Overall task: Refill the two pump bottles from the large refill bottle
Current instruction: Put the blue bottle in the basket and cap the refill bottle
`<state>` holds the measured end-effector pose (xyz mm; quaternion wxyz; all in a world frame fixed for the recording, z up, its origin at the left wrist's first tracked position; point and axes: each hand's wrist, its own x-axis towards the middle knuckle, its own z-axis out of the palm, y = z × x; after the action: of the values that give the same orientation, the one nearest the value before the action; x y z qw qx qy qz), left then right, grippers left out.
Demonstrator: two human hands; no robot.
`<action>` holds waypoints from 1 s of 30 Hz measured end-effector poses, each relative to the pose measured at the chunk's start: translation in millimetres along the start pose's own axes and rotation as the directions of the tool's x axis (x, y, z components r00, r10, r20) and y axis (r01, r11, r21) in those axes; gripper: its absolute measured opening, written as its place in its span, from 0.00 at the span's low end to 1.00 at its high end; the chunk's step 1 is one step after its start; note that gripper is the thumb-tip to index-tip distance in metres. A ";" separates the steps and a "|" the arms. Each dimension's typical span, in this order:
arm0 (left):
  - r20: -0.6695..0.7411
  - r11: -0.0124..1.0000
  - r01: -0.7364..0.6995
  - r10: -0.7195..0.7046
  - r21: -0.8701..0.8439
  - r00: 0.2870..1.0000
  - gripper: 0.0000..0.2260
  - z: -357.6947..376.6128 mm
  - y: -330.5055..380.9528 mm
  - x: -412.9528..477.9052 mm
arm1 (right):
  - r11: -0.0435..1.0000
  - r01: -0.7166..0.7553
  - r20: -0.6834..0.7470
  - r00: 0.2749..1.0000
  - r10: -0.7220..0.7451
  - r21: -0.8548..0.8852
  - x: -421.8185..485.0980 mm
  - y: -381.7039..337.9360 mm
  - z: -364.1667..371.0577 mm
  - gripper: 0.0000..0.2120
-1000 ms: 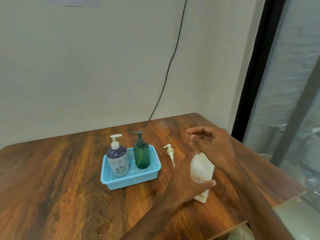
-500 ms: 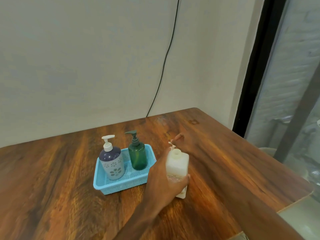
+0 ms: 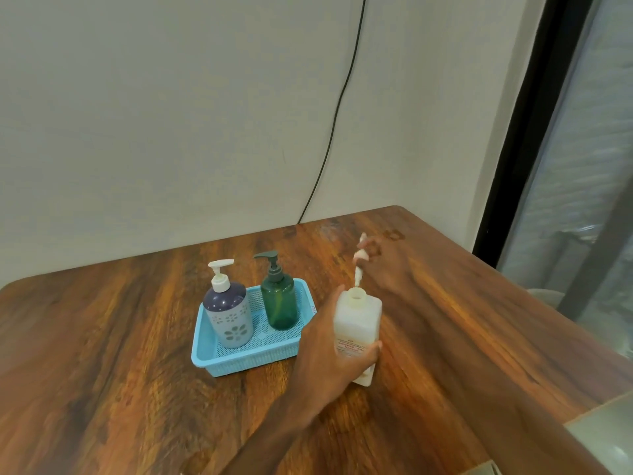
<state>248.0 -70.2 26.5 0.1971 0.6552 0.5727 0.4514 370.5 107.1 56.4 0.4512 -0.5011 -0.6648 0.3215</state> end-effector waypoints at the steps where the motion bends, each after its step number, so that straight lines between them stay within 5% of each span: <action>1: 0.003 1.000 0.003 -0.003 -0.003 1.000 0.42 1.5 -1.0 2.7 | 0.997 0.014 -0.061 0.998 -0.010 0.080 -1.5 -9.6 -12.0 0.12; 5: 0.019 0.998 0.040 -0.040 -0.043 0.999 0.42 9.5 -1.1 18.3 | 0.954 0.174 -0.187 0.974 -0.129 0.244 -19.1 -65.7 -63.0 0.20; 15: 0.047 0.996 0.059 -0.056 -0.061 0.997 0.45 20.1 -4.5 32.5 | 0.852 0.480 -0.188 0.875 -0.447 0.209 -68.8 -170.5 -123.2 0.23; 30: 0.066 0.996 0.072 -0.069 -0.043 0.995 0.44 18.6 -2.9 33.5 | 0.894 0.392 -0.132 0.919 -0.371 0.216 -89.0 -146.4 -90.1 0.22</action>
<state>259.4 -33.5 26.9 0.2460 0.6442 0.5785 0.4357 406.5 -22.9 195.3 0.5911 -0.3166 -0.6864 0.2815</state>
